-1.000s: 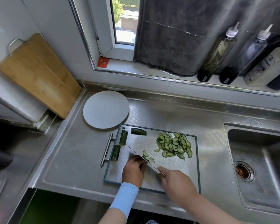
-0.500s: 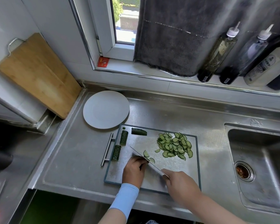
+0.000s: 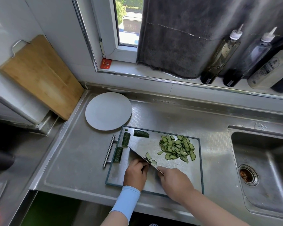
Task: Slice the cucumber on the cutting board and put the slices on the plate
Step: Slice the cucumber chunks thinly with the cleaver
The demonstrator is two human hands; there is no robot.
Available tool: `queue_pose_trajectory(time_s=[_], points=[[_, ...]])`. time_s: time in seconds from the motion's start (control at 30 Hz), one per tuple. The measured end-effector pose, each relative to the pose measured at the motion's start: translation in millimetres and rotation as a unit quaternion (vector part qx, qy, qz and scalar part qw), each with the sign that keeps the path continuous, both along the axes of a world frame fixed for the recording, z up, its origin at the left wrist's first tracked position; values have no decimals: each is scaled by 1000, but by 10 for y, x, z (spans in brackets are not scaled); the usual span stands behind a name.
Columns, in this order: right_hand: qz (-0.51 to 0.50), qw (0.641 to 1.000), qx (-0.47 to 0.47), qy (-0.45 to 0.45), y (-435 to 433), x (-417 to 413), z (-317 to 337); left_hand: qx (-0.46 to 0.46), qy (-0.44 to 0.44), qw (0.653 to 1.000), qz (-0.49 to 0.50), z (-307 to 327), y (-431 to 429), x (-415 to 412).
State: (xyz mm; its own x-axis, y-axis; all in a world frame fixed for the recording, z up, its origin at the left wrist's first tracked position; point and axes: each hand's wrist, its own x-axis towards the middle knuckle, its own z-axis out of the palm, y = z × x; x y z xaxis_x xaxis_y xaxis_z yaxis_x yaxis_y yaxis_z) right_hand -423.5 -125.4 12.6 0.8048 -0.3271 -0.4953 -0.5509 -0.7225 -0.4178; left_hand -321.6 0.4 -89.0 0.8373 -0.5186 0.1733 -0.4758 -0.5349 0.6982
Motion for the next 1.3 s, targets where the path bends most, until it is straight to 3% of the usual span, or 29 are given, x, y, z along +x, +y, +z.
queue_pose_trajectory(time_s=[0.47, 1.3], points=[[2, 1000, -21, -12, -47, -396, 41, 2, -3, 1000, -6, 54, 9, 0], [-6, 1000, 3, -5, -17, -102, -70, -7, 7, 1000, 3, -5, 9, -19]])
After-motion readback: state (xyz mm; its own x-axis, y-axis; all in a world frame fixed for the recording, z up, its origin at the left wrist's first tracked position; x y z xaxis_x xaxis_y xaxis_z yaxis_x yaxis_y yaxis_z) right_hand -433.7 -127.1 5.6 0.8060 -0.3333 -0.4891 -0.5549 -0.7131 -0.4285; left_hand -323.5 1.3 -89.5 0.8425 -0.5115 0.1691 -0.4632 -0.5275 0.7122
